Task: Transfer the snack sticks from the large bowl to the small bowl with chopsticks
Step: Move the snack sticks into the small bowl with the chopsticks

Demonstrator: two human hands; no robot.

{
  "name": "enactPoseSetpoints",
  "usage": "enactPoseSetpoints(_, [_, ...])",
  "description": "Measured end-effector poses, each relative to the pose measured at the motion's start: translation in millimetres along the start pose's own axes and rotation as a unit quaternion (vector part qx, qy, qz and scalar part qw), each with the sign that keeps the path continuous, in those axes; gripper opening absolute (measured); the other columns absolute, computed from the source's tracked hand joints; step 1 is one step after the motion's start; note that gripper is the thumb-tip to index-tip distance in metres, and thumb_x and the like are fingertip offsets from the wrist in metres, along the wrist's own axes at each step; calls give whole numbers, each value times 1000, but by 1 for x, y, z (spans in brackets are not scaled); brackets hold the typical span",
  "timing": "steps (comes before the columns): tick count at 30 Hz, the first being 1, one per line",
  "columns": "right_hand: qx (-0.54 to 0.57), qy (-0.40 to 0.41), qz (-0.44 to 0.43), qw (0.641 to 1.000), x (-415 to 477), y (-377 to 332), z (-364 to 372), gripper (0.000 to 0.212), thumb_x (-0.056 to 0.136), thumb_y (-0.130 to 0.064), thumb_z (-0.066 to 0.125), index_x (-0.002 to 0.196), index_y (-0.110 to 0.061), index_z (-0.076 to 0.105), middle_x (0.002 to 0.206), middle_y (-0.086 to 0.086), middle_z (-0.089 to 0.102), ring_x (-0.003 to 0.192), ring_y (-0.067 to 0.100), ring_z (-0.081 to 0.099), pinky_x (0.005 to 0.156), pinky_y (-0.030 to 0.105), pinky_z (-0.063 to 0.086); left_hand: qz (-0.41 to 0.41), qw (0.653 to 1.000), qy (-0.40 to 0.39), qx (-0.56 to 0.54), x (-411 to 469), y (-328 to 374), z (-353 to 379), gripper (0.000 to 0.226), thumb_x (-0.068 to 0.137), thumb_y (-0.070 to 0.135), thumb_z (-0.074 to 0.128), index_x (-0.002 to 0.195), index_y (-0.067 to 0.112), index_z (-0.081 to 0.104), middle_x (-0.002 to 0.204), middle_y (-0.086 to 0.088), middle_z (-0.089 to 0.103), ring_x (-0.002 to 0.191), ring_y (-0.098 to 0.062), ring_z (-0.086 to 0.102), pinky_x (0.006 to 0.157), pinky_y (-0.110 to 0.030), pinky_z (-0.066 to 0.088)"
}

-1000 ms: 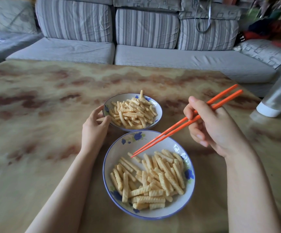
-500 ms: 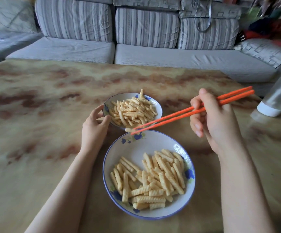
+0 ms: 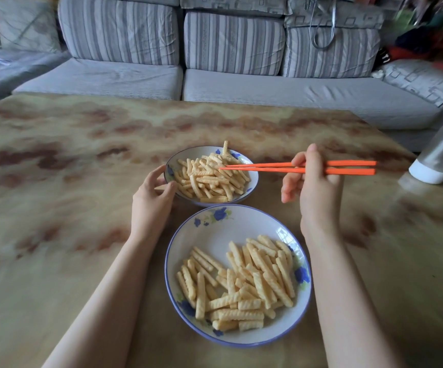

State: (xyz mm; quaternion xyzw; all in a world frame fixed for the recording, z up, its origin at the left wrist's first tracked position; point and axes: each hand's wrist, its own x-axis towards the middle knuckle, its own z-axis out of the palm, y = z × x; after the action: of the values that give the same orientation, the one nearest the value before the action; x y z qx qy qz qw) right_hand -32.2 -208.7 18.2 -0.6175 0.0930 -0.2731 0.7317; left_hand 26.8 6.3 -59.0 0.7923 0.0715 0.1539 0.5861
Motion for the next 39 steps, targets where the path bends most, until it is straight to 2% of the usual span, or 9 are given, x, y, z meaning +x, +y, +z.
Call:
enactPoseSetpoints(6, [11, -38, -30, 999, -2, -20, -10, 39, 102, -26, 40, 66, -13, 48, 36, 0, 41, 30, 18, 37, 36, 20, 28, 2, 1000, 0, 2, -1, 0, 0, 42, 89, 17, 57, 130, 26, 58, 104, 4, 68, 66, -4, 63, 64, -11, 45])
enactPoseSetpoints(10, [-33, -171, -2, 985, -6, -35, -23, 42, 102, -28, 38, 64, -12, 47, 37, 2, 37, 28, 18, 30, 35, 20, 24, 3, 1000, 0, 6, 0, 1, 0, 40, 89, 16, 57, 128, 25, 59, 104, 4, 68, 60, 5, 60, 58, -2, 42])
enactPoseSetpoints(14, [-112, -269, 24, 956, -15, -43, -31, 42, 101, -30, 39, 66, -9, 47, 34, 4, 35, 26, 17, 28, 33, 17, 24, 3, 1000, -3, 3, 0, 0, 0, 41, 89, 17, 57, 129, 27, 59, 101, 5, 67, 57, 7, 60, 58, -2, 41])
enactPoseSetpoints(18, [-133, -297, 36, 945, -17, -43, -31, 41, 100, -30, 41, 66, -9, 48, 34, 5, 36, 25, 17, 28, 33, 16, 24, 3, 1000, -4, 1, 0, 0, 0, 42, 89, 17, 57, 130, 26, 58, 103, 3, 68, 61, -4, 62, 62, -11, 46])
enactPoseSetpoints(20, [-144, -308, 41, 940, -17, -43, -31, 41, 100, -30, 41, 65, -10, 49, 34, 7, 37, 26, 19, 28, 33, 17, 25, 2, 1000, -4, 0, 1, -1, 0, 42, 89, 17, 57, 130, 26, 58, 103, 3, 68, 57, -2, 61, 62, -13, 47])
enactPoseSetpoints(22, [-152, -310, 42, 937, -17, -43, -31, 41, 100, -30, 41, 65, -10, 50, 35, 7, 38, 27, 20, 28, 34, 17, 26, 4, 1000, -3, -1, 1, -1, 0, 42, 89, 16, 57, 130, 26, 58, 101, 4, 67, 52, 4, 59, 59, -8, 46])
enactPoseSetpoints(25, [-155, -288, 36, 944, -16, -40, -28, 42, 100, -32, 41, 66, -8, 48, 36, 7, 38, 27, 19, 30, 34, 18, 27, 7, 1000, 0, 1, 0, -1, -1, 41, 90, 15, 57, 130, 24, 58, 100, 4, 67, 54, 11, 57, 54, -1, 40])
enactPoseSetpoints(32, [-74, -178, 15, 981, -10, -36, -24, 45, 102, -27, 40, 59, -15, 49, 43, 6, 39, 28, 19, 31, 35, 20, 26, 7, 1000, 0, 10, -1, 1, -1, 42, 90, 15, 56, 130, 25, 58, 102, 3, 67, 55, 14, 56, 55, 0, 40])
enactPoseSetpoints(39, [2, 11, -47, 999, -2, -25, -18, 38, 102, -21, 39, 65, -12, 44, 50, -6, 47, 30, 15, 37, 35, 19, 26, 10, 1000, -1, 9, 0, 0, -1, 42, 89, 16, 56, 131, 25, 57, 106, 2, 68, 67, -3, 62, 53, -2, 41])
